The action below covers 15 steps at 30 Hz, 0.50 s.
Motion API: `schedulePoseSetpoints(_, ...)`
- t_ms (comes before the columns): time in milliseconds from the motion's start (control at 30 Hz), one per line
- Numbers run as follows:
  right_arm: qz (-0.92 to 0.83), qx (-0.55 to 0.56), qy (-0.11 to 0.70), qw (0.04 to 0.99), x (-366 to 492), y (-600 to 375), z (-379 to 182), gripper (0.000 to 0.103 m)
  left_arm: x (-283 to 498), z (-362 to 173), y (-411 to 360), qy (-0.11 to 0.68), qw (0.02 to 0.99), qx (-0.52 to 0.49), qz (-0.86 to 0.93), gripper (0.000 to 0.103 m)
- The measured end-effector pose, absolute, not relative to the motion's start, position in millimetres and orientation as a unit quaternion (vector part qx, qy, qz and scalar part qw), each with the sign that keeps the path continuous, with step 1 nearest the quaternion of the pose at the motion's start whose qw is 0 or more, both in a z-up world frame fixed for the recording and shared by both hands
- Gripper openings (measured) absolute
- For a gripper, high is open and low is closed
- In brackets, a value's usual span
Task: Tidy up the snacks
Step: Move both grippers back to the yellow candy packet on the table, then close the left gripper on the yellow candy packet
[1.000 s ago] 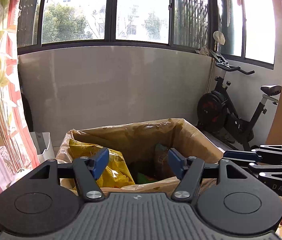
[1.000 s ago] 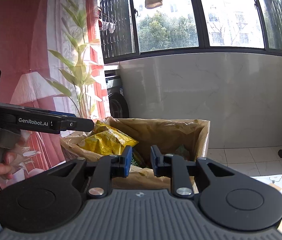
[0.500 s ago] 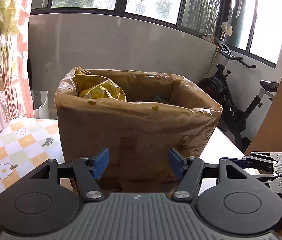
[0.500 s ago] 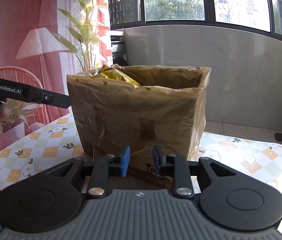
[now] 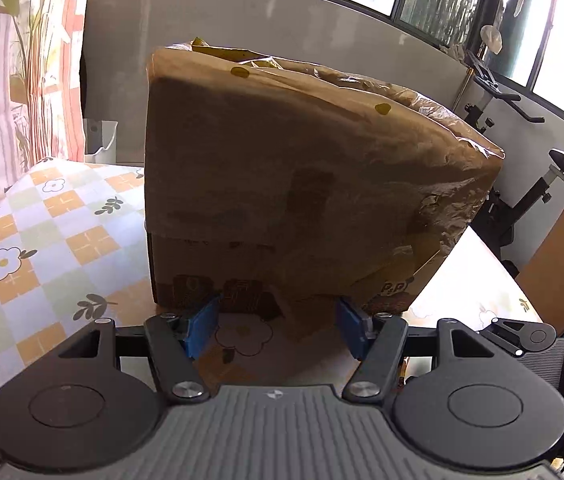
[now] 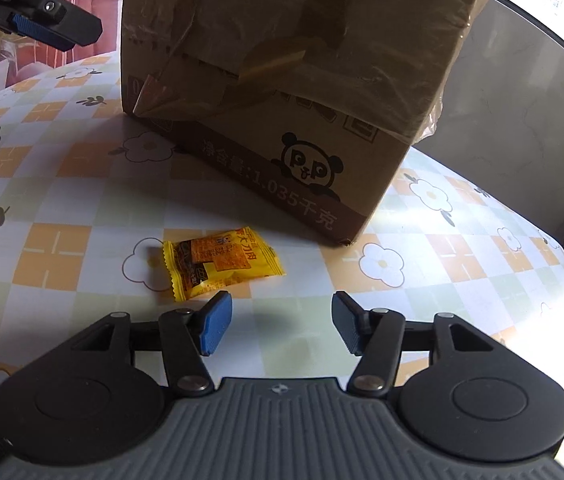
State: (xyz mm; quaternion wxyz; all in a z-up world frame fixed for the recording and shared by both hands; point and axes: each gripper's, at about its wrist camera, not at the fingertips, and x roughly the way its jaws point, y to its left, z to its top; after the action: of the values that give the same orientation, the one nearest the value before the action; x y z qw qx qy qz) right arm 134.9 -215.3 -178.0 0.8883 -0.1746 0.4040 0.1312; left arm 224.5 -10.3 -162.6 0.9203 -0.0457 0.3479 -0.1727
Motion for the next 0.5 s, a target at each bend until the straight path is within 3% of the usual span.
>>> schedulePoseSetpoints(500,0.156,-0.145,0.404,0.890,156.5,-185.2,-185.0,0.065,235.8,-184.2,-23.4,0.372,0.905,-0.046,-0.199,0.065)
